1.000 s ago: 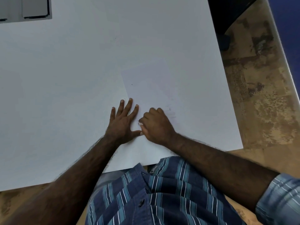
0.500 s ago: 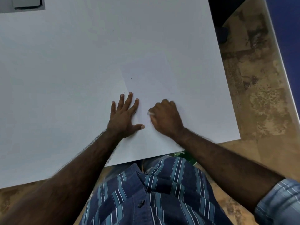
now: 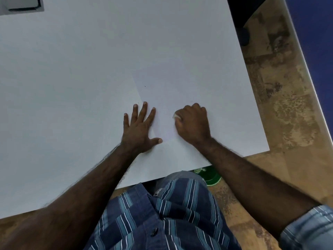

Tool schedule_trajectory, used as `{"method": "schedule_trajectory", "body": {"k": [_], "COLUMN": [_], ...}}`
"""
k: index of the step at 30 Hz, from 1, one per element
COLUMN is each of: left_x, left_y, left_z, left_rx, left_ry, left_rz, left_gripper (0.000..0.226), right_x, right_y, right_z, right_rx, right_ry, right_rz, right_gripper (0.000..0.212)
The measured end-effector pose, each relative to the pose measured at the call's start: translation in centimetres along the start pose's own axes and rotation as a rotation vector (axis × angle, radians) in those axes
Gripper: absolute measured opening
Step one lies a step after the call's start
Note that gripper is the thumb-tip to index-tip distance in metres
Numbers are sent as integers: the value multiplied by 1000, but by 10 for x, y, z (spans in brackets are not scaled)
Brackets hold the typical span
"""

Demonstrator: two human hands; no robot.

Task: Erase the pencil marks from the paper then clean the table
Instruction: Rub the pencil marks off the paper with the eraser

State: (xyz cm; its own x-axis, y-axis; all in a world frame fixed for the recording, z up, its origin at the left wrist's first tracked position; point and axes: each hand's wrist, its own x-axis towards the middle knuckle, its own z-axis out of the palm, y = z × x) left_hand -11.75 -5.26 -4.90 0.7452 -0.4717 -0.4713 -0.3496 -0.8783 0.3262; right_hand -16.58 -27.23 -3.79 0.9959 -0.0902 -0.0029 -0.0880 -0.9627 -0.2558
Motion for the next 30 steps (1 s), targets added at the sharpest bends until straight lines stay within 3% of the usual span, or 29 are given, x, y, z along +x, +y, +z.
{"method": "schedule_trajectory", "body": {"k": [2, 7, 9, 14, 16, 20, 26, 30], "left_x": [0, 1, 1, 1, 1, 1, 0, -1], "left_y": [0, 0, -1, -2, -2, -4, -3, -3], "left_z": [-1, 1, 2, 2, 3, 3, 1, 1], "left_rx": [9, 11, 0, -23, -18, -10, -10, -16], "left_ry": [-3, 17, 23, 18, 27, 35, 28, 33], "left_rz": [1, 11, 12, 15, 19, 27, 27, 34], "left_gripper": [118, 117, 118, 118, 118, 117, 117, 117], "right_x": [0, -38, -31, -1, -10, -33, 1, -23], "right_y": [-3, -31, -25, -7, -21, -36, -8, -37], "right_z": [-1, 11, 12, 8, 11, 15, 9, 13], "right_rx": [29, 91, 67, 57, 101, 77, 70, 96], "right_ry": [4, -125, -84, 64, 55, -80, 64, -38], "right_rz": [41, -293, -253, 122, 66, -253, 125, -145], "right_gripper": [18, 25, 25, 10, 10, 20, 12, 16]}}
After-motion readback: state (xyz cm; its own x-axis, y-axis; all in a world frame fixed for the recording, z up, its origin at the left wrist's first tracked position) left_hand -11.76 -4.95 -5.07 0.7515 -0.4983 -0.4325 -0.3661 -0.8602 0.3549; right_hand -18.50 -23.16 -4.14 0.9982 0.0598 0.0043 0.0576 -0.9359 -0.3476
